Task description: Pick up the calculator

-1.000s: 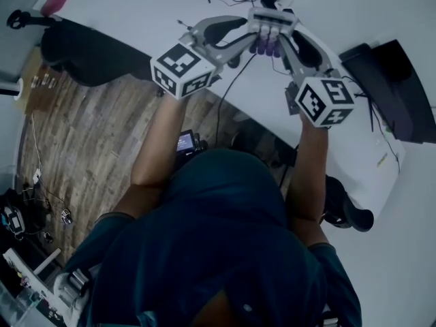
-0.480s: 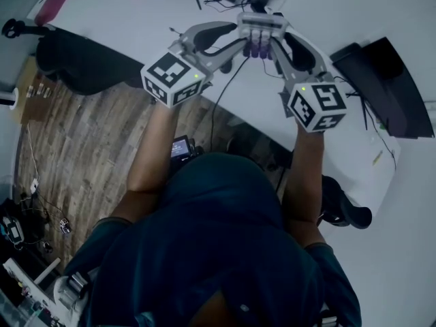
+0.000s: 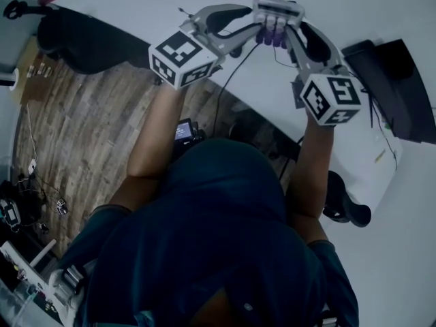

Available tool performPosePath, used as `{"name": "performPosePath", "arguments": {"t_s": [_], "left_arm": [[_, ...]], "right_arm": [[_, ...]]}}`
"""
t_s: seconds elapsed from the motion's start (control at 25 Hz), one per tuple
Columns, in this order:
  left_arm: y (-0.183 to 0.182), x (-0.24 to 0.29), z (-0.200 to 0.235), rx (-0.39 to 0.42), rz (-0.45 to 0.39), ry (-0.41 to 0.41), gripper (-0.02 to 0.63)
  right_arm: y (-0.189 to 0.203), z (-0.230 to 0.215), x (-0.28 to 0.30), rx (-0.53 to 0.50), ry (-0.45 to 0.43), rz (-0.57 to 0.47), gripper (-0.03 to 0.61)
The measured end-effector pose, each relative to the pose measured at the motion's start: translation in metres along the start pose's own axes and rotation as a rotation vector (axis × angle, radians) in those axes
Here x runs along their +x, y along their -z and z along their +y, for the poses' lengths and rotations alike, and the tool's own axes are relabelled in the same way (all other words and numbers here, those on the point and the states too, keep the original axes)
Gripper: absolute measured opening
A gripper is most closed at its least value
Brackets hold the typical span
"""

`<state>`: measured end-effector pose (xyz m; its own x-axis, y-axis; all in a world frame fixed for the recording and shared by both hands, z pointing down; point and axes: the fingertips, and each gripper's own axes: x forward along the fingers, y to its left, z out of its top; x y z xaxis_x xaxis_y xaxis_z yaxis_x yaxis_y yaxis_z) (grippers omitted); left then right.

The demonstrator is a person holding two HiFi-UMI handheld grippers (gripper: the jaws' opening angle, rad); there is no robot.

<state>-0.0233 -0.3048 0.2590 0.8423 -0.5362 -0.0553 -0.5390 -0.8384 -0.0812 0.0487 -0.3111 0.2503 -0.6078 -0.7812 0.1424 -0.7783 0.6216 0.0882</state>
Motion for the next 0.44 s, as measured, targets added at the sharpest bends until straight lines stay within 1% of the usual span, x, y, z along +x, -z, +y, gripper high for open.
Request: {"name": "performPosePath", "arguments": {"t_s": [0.44], "left_arm": [[0.0103,-0.0003,0.006,-0.019,0.011,0.002,0.123]], "right_arm": [[0.0073,0.0002,0.008,0.013,0.001,0.017,0.14]]}}
